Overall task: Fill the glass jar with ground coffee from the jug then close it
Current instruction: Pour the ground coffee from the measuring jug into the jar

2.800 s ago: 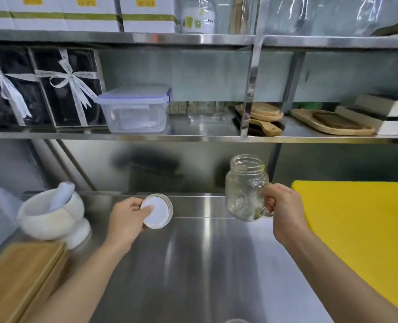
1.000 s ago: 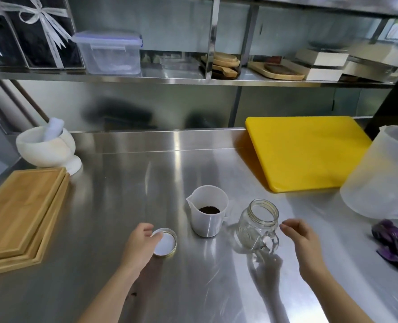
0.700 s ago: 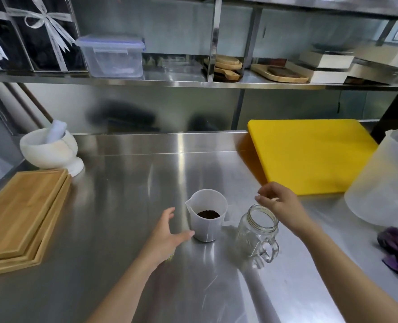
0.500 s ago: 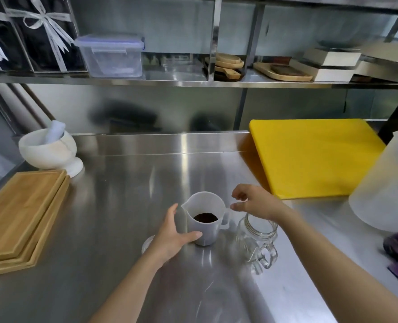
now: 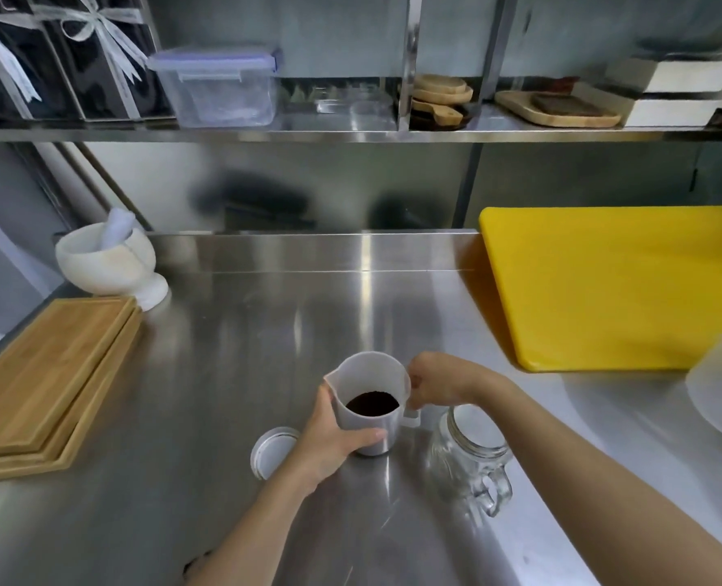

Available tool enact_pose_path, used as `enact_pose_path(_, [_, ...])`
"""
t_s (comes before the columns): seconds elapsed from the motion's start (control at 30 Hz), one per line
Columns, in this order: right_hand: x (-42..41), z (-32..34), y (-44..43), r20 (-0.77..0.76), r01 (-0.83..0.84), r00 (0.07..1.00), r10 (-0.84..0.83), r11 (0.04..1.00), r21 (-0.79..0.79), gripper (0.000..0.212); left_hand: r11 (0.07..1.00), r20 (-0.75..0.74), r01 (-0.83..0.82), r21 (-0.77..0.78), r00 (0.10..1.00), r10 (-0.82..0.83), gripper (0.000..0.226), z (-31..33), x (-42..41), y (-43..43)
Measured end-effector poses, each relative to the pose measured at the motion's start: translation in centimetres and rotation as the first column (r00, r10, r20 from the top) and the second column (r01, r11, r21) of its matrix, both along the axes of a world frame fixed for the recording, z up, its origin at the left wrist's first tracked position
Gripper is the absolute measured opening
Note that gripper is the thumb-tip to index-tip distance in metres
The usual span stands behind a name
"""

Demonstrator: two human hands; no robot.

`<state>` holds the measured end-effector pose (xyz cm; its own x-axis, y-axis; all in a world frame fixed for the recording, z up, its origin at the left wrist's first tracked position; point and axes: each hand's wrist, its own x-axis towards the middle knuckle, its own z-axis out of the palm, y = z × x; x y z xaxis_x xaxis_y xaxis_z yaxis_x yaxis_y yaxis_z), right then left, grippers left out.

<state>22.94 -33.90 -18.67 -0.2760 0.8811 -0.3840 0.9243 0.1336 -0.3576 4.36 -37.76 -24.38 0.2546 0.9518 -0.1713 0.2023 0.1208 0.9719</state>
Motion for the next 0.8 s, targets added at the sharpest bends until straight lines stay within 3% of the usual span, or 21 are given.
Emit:
enact_pose_path(0.1, [0.0, 0.3, 0.3, -0.088, 0.001, 0.996, 0.008, 0.996, 0.095, 0.015, 0.996, 0.029, -0.089, 0.008, 0.996, 0.089, 0.084, 0.3, 0.7, 0.1])
enact_pose_path(0.2, [0.7, 1.4, 0.4, -0.299, 0.127, 0.951, -0.076, 0.98, 0.154, 0.01, 0.984, 0.051, -0.162, 0.069, 0.986, 0.159, 0.085, 1.6, 1.2, 0.5])
enact_pose_path(0.33, [1.9, 3.3, 0.1, -0.58, 0.293, 0.804, -0.132, 0.936, 0.193, 0.021, 0.969, 0.067, -0.187, 0.162, 0.982, 0.178, 0.082, 4.6, 2.3, 1.3])
enact_pose_path(0.47, [3.5, 5.4, -0.7, -0.76, 0.411, 0.638, -0.125, 0.889, 0.199, 0.015, 0.959, 0.113, -0.166, 0.228, 0.983, 0.143, 0.08, 7.5, 4.3, 2.0])
enact_pose_path(0.53, [4.5, 6.1, -1.3, -0.852, 0.498, 0.502, -0.147, 0.855, 0.146, 0.018, 0.96, 0.152, -0.152, 0.237, 0.981, 0.118, 0.081, 8.6, 5.6, 2.1])
enact_pose_path(0.63, [6.0, 6.5, -1.9, -0.959, 0.613, 0.207, -0.194, 0.79, -0.028, 0.019, 0.955, 0.188, -0.14, 0.262, 0.978, 0.092, 0.083, 9.1, 7.8, 2.2])
enact_pose_path(0.7, [6.8, 6.2, -2.3, -0.978, 0.634, 0.021, -0.208, 0.759, -0.148, 0.011, 0.96, 0.198, -0.107, 0.258, 0.978, 0.056, 0.084, 9.3, 9.4, 1.9])
enact_pose_path(0.8, [8.0, 5.4, -2.9, -0.958, 0.646, -0.158, -0.239, 0.709, -0.283, 0.007, 0.969, 0.18, -0.06, 0.239, 0.984, 0.017, 0.083, 9.1, 11.2, 1.3])
